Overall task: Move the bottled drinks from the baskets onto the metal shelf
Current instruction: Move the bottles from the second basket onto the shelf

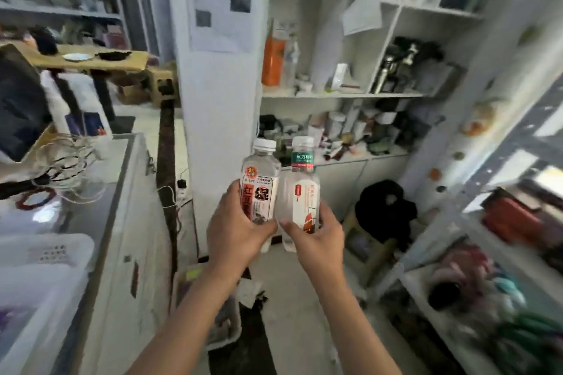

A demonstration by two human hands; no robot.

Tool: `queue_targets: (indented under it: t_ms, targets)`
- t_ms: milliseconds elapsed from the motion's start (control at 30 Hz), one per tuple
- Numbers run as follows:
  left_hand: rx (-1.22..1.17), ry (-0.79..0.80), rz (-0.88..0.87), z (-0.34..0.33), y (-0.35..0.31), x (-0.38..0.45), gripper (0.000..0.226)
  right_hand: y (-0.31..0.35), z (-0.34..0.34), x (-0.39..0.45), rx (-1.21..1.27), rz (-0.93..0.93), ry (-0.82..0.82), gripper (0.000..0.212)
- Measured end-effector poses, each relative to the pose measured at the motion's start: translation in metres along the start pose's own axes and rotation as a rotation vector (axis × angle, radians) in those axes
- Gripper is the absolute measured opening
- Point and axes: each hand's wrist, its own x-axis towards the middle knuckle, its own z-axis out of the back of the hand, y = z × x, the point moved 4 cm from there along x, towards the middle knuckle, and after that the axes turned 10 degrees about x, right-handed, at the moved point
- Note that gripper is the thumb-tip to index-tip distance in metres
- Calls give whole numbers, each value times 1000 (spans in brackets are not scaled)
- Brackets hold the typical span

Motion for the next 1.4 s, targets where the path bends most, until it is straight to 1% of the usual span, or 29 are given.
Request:
queue_targets:
  t_ms: [167, 367, 433, 633, 700, 767, 867, 1000, 1133, 1267, 1400]
  targets:
    - [-54, 107, -171, -64, -101, -32, 86, 3, 123, -5, -44, 31, -175, 49]
    - [-131, 216, -377, -134, -243, -94, 93, 19, 287, -23, -100, 73, -413, 48]
    - [-197, 253, -448, -150, -287, -121, 90, 28, 339, -34, -120, 79, -478, 49]
    - [-348, 380, -480, -200, -384, -189, 71, 43, 471, -55, -189, 106, -548, 49]
    - [-364, 419, -503, -216, -406, -204, 72, 43, 503, -58, -205, 97, -572, 53]
    - [-349, 408, -549, -226, -430, -214, 78, 43, 530, -57, -210, 98, -607, 57]
    - [-358, 414, -587, -241, -462, -218, 84, 45, 560, -47, -202, 95, -651, 55]
    - [-427, 440, -608, -264, -501, -206, 77, 47, 589, -20, -189, 131, -692, 55]
    - [-503, 503, -628, -300, -540, -179, 74, 49, 610, 20, -216, 170, -732, 56]
    - [-559, 521, -661, -337, -582, -145, 83, 56, 631, 64, -289, 213, -803, 52]
    - [-634, 570, -665, -378, -624, -114, 82, 60, 653, 109, -361, 216, -861, 56]
